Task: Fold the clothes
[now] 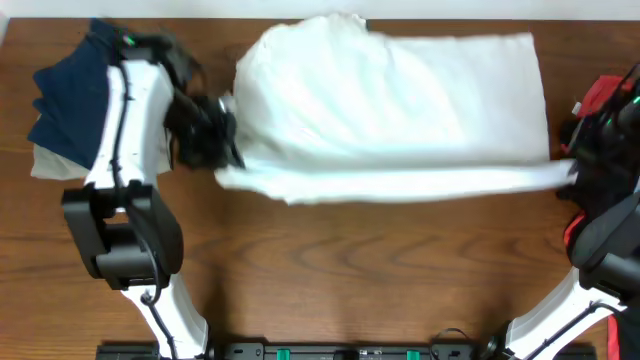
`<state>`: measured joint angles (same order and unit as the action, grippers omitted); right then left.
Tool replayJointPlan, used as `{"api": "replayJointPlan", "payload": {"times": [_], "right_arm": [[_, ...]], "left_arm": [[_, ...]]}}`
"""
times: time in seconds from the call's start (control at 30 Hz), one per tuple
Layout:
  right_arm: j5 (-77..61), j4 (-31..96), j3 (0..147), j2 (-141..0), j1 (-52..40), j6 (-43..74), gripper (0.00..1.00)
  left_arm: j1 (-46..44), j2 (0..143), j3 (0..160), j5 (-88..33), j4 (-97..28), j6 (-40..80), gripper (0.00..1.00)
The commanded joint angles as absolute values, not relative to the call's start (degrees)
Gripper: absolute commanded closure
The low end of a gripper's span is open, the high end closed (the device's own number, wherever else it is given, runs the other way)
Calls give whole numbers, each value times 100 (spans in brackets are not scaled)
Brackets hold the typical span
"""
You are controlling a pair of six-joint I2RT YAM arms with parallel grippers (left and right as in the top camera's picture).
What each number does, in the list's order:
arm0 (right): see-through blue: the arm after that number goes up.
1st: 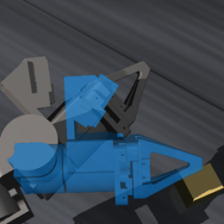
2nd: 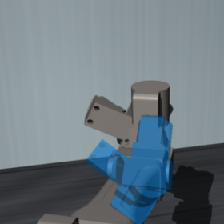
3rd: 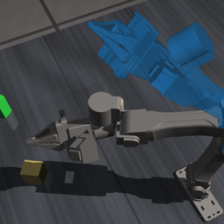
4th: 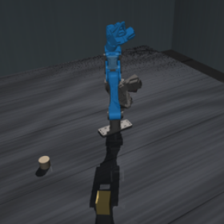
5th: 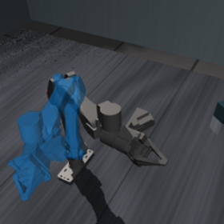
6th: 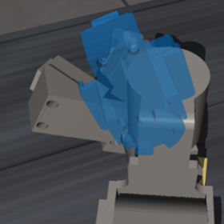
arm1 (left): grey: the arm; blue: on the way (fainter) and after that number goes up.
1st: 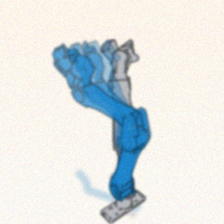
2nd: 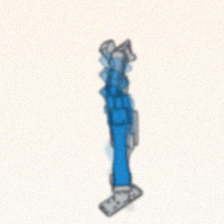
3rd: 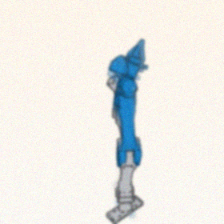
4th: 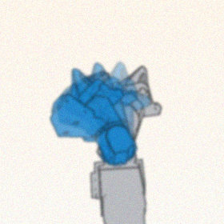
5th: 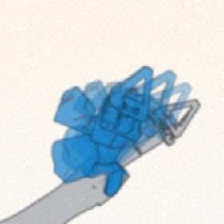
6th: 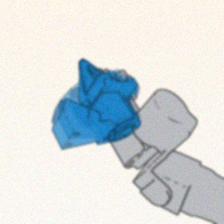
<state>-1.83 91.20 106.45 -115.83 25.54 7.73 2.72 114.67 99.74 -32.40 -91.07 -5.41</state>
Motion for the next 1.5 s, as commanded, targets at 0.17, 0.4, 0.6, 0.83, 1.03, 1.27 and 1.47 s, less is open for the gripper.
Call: {"api": "replayJointPlan", "payload": {"times": [0.17, 0.4, 0.6, 0.83, 1.03, 1.27, 1.47], "right_arm": [[318, 8833, 8779, -11465, 2838, 685, 99], [211, 8230, 7537, -11102, 3118, 858, 99], [211, 8075, 7223, -10363, 3343, 969, 99], [213, 8047, 7207, -9633, 3446, 1024, 99], [141, 7533, 7207, -9535, 3444, 1022, 99], [-421, 6635, 7203, -9537, 3402, 1017, 99], [-760, 6101, 7203, -9537, 3271, 1022, 99]], "left_arm": [[342, 11096, 7516, -3009, -8364, -666, 94], [495, 10044, 6434, -2714, -7758, -161, 94], [513, 8790, 6095, -2711, -7776, -49, 94], [523, 7758, 6075, -2521, -7793, 379, 94], [823, 7564, 6075, -2451, -6934, 1052, 94], [882, 7861, 6075, -2836, -5579, 1155, 93], [821, 8350, 6075, -2965, -4921, 1173, 93]]}}
